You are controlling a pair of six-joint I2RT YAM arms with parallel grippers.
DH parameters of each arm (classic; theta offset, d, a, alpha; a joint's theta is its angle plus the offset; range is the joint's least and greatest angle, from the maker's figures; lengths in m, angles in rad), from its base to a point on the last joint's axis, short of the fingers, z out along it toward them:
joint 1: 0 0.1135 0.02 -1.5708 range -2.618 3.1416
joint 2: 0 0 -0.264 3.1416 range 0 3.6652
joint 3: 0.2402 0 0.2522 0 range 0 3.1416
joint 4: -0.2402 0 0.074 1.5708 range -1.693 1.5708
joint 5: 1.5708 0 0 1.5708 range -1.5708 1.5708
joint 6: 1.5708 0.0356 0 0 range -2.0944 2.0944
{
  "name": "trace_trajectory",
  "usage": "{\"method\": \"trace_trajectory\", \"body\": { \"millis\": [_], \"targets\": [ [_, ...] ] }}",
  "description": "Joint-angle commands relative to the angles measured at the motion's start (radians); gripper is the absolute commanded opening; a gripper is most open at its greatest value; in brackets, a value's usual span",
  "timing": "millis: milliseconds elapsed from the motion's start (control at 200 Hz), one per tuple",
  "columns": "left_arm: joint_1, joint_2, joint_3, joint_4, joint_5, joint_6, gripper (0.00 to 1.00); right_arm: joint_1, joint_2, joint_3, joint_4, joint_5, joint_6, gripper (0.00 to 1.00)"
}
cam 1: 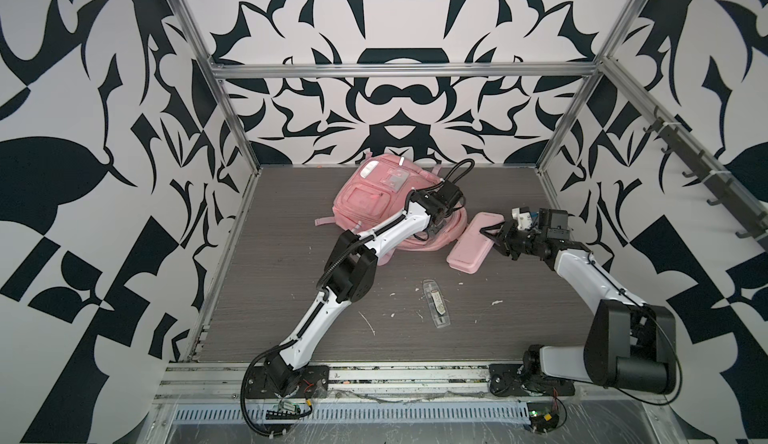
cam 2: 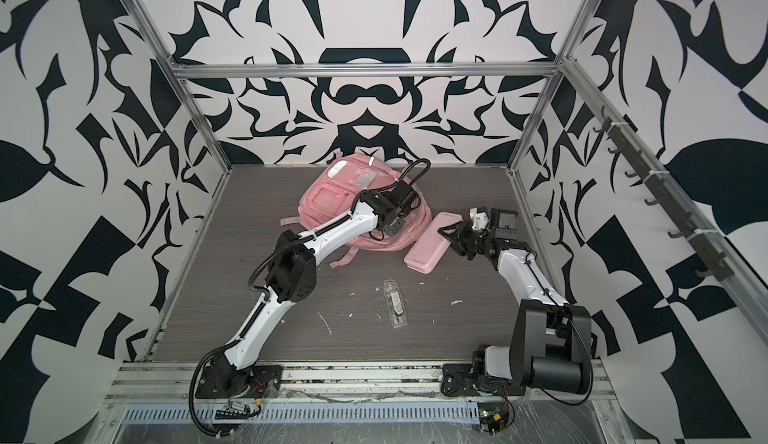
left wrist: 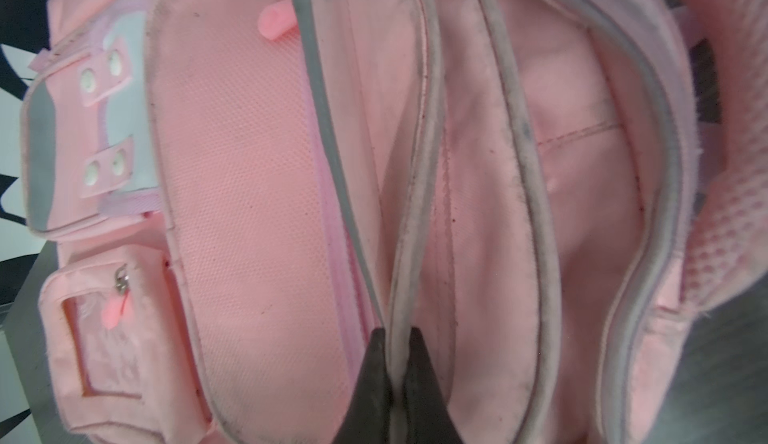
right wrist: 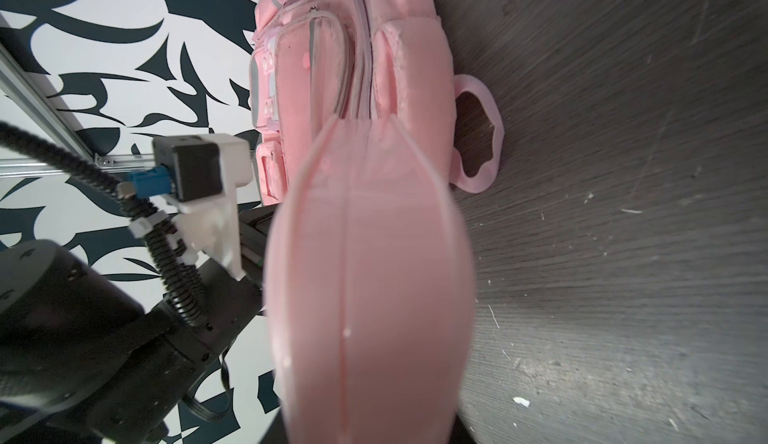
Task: Pack the student bag
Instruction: 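Pull the backpack's main opening apart with the left gripper while the right holds the case, then insert the pencil case into the open backpack with the right gripper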
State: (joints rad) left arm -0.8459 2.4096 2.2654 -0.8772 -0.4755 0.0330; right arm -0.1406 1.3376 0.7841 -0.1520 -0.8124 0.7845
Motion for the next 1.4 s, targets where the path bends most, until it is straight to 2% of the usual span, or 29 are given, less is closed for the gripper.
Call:
{"method": "trace_trajectory", "body": {
  "millis": [0,300,610,705,880,1110,1240,1395],
  "targets": [
    [0.007,-0.126,-0.028,-0.004,0.018,-0.021,0.00,0.004,0.003,0.004,0.082,-0.034,0.027,0.07],
    [0.007,-0.315,-0.173,0.043,0.068,-0.033,0.00,0.086,0.055,0.033,0.195,0.005,0.104,0.07],
    [0.039,-0.548,-0.421,0.237,0.182,-0.078,0.00,0.189,0.146,0.085,0.397,0.054,0.227,0.07],
    [0.068,-0.576,-0.447,0.239,0.237,-0.111,0.00,0.231,0.196,0.101,0.458,0.087,0.264,0.07],
    [0.122,-0.605,-0.483,0.252,0.341,-0.159,0.00,0.308,0.326,0.121,0.689,0.118,0.397,0.07],
    [0.143,-0.618,-0.501,0.264,0.404,-0.181,0.00,0.398,0.509,0.228,0.891,0.151,0.520,0.07],
    [0.143,-0.622,-0.495,0.261,0.418,-0.184,0.00,0.429,0.600,0.296,0.945,0.165,0.562,0.07],
    [0.145,-0.621,-0.473,0.250,0.428,-0.180,0.00,0.464,0.682,0.374,0.930,0.177,0.567,0.07]
  ]
}}
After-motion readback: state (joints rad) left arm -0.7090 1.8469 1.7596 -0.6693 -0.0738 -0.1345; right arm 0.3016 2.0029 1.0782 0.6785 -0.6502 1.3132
